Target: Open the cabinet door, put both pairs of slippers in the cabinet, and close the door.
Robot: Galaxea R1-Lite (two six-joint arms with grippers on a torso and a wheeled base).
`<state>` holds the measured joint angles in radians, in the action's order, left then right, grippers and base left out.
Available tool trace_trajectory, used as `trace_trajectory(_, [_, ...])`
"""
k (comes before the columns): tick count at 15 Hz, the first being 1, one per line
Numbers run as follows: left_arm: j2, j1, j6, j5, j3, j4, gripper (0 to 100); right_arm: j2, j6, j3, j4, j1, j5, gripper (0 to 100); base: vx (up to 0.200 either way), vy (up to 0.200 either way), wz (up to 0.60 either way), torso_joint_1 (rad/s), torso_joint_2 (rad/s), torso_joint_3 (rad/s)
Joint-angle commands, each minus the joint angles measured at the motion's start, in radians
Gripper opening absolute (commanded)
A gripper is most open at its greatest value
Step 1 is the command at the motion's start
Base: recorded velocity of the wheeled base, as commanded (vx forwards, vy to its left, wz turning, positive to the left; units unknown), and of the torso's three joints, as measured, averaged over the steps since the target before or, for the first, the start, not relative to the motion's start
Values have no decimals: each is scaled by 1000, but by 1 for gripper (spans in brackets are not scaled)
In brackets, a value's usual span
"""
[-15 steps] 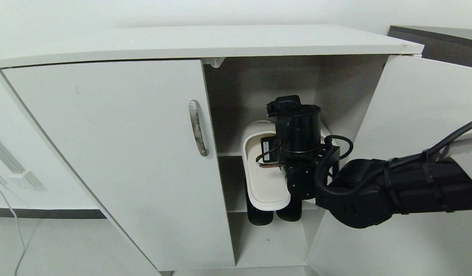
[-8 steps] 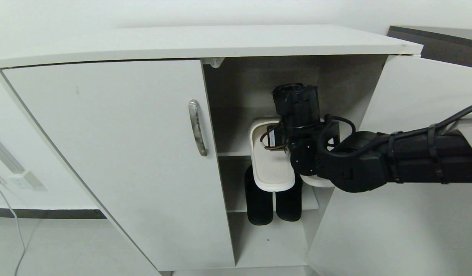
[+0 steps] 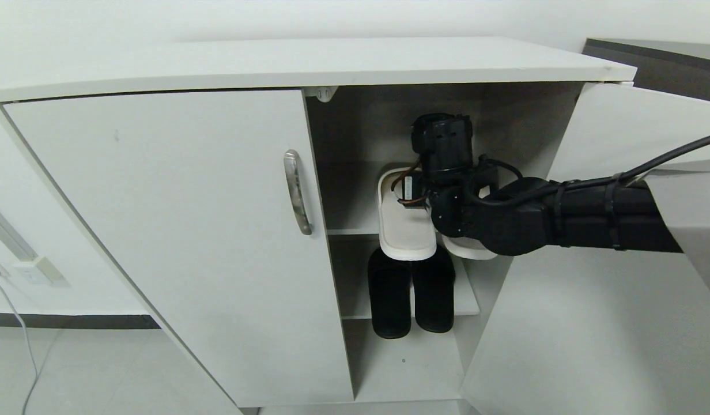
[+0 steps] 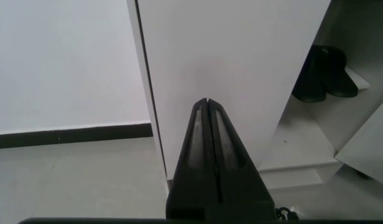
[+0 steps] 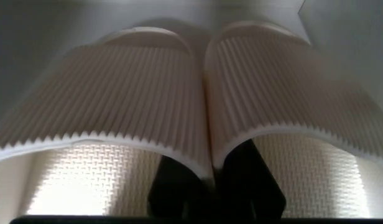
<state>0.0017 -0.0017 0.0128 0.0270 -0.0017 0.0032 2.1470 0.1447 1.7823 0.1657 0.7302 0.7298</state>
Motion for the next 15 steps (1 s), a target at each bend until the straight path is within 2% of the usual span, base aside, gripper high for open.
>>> trace_trajectory(1, [0,0,1,1,0,0,0,22,-2,25,1,-8,-1,0,0,0,0,0,0,0])
trace_trajectory(5, [0,0,0,-1,0,0,0,34,-11,40,5,-12,-3,0,0,0,0,0,0,0])
trace_trajectory(7, [0,0,0,1,0,0,0,33,-42,65,5,-15,-36,0,0,0,0,0,0,0])
trace_trajectory(15, [0,0,0,-1,0,0,0,99,-76,164,-3,-20,-33,0,0,0,0,0,0,0])
